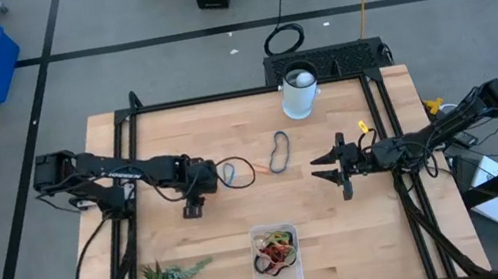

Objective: Pick and place rubber bands into bin
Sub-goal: Put the orange rubber band into the transparent bin

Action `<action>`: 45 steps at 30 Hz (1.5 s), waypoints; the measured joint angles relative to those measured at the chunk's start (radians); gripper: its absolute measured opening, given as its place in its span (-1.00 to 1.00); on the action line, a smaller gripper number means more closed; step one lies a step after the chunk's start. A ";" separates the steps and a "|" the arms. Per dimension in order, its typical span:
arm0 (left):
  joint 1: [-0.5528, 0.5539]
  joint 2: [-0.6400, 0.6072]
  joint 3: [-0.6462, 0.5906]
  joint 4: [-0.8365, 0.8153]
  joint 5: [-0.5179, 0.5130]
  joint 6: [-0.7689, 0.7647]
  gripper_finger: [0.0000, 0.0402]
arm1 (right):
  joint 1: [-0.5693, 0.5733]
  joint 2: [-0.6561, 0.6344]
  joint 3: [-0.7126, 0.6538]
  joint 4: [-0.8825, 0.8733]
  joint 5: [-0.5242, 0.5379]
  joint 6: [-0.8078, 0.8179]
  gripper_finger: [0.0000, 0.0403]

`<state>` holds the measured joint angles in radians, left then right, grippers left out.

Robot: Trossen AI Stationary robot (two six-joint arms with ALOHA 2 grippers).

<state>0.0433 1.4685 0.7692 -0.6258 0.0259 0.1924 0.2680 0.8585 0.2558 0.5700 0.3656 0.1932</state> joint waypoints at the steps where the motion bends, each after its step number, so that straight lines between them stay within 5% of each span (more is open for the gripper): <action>1: 0.000 0.000 0.000 -0.001 0.000 0.011 -0.03 | 0.000 0.000 0.000 0.000 0.000 0.000 -0.31; 14: -0.010 0.003 0.000 0.012 0.000 0.042 -0.03 | 0.000 0.000 0.000 -0.024 0.000 -0.023 -0.31; 25: -0.045 0.143 0.007 0.054 -0.030 0.010 -0.04 | 0.000 0.000 0.000 -0.031 0.004 -0.023 -0.31; 41: -0.047 0.163 0.002 0.083 -0.027 0.002 -0.91 | 0.000 0.000 0.000 -0.030 0.005 -0.030 -0.31; 45: -0.047 0.163 0.001 0.095 -0.028 -0.027 -0.95 | 0.000 0.000 0.000 -0.031 0.005 -0.030 -0.31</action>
<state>-0.0032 1.6318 0.7704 -0.5311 -0.0021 0.1652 0.2678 0.8585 0.2558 0.5395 0.3706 0.1631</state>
